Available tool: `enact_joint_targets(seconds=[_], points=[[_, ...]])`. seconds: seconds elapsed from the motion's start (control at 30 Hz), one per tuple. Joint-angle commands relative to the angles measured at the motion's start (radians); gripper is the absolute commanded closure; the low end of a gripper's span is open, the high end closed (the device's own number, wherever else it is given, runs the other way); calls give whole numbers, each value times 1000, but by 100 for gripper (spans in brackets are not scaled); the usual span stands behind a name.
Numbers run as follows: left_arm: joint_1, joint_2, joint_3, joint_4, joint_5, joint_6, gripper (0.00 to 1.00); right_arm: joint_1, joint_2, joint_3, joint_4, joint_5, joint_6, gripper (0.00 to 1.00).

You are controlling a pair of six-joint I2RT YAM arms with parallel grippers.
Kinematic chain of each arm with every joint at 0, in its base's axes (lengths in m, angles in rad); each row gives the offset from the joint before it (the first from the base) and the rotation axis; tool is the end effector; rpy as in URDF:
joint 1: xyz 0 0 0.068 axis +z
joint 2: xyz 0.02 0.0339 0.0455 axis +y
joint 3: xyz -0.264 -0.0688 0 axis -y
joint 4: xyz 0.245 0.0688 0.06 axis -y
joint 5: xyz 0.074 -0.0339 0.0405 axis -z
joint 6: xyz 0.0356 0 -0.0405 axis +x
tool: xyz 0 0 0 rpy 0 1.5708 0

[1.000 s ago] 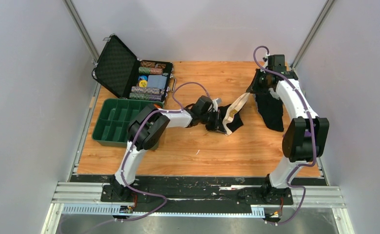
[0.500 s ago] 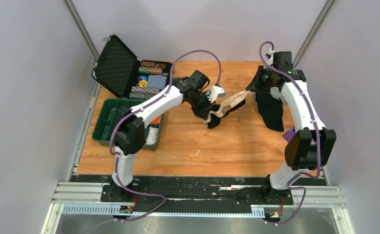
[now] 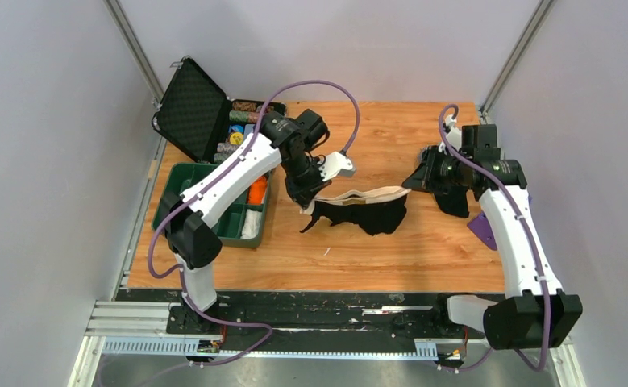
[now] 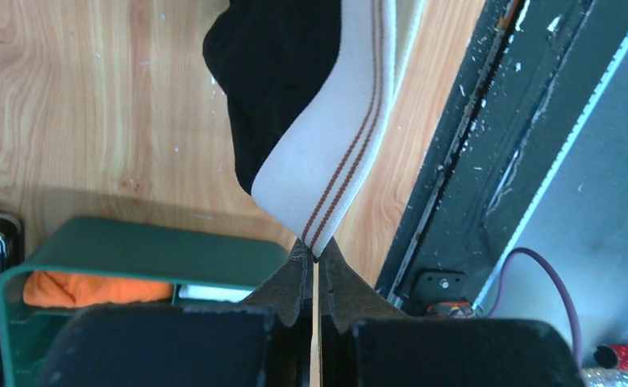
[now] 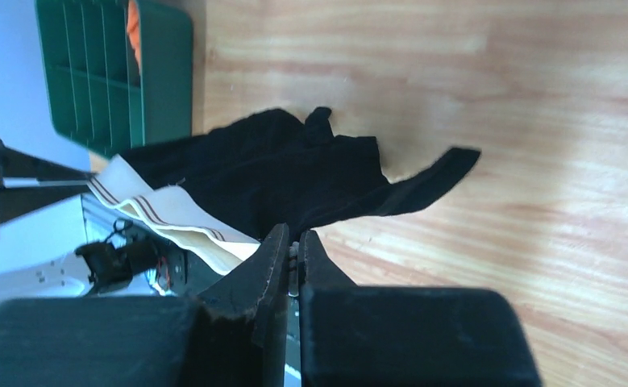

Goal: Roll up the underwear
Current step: Flatten out the underwear at the center of the board.

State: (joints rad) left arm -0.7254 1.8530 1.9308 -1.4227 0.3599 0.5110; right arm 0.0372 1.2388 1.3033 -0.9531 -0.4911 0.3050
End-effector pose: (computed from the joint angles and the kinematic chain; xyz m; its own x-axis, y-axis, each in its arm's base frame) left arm 0.2589 -0.2463 0.3413 -0.3035 0.8809 -0.3632 0.9497 0.2490 -0.1898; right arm 0.2402 0.0257 0.3569 -0.8389 0.2338 -0.4915 -0.0818 0.8387 0.5385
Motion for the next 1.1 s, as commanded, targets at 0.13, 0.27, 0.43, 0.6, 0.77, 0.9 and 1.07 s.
enact_joint_targets(seconds=[0.13,0.27,0.43,0.6,0.77,0.9,1.07], points=[[-28,-88,128,-237,-8,32,100,18,-156,7,-41,-113,-34,100],[-28,-98,154,-237,-24,216,100,18,-55,98,-72,-94,-42,100],[1,104,157,-236,-87,298,100,-20,183,129,-54,-93,2,100],[99,443,401,-236,-126,295,100,-77,485,289,11,-76,26,100],[166,706,665,-100,-203,300,94,-85,799,586,45,-17,7,100],[189,705,617,99,-294,333,97,-85,945,680,82,-28,-4,94],[204,667,572,327,-355,238,50,-85,1016,709,114,-81,-44,51]])
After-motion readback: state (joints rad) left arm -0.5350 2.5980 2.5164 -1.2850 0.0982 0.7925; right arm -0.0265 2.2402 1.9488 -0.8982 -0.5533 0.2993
